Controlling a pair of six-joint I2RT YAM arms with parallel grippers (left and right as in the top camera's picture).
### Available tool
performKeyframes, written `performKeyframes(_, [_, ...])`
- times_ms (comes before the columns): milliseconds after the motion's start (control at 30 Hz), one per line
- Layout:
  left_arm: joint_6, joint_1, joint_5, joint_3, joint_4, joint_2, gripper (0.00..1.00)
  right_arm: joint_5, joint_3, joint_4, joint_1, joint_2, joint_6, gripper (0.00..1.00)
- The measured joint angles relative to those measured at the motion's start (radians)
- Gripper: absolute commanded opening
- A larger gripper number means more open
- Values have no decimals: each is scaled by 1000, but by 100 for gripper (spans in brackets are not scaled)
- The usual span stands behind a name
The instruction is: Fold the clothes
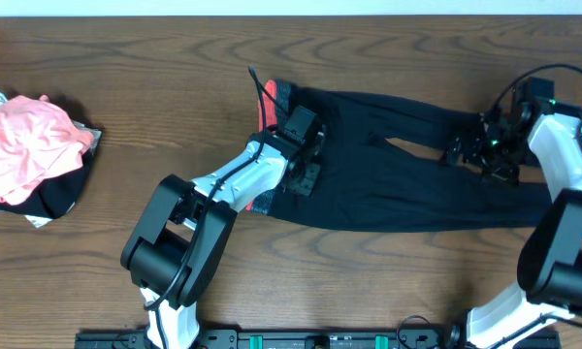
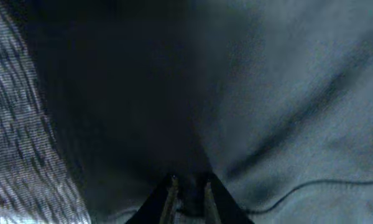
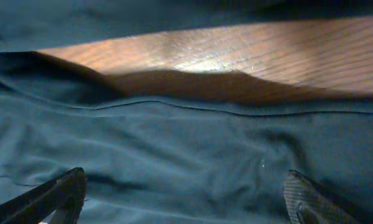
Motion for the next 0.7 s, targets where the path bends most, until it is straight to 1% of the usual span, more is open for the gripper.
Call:
performKeyframes(33, [-5, 0, 0, 3, -20, 0, 17, 1, 1, -2, 0, -9, 0, 99])
performKeyframes(200, [-62, 19, 6, 14, -201, 0, 7, 3, 2, -4, 0, -27, 0, 99])
performKeyframes(333, [-92, 58, 8, 11, -290, 0, 6, 4, 2, -6, 0, -27, 0, 99])
performKeyframes(533, [-115, 144, 5, 5, -332, 0, 6, 6, 2, -8, 0, -27, 0, 99])
performKeyframes(700, [-117, 273, -1, 5, -334, 0, 6, 15, 2, -4, -1, -27, 0, 99])
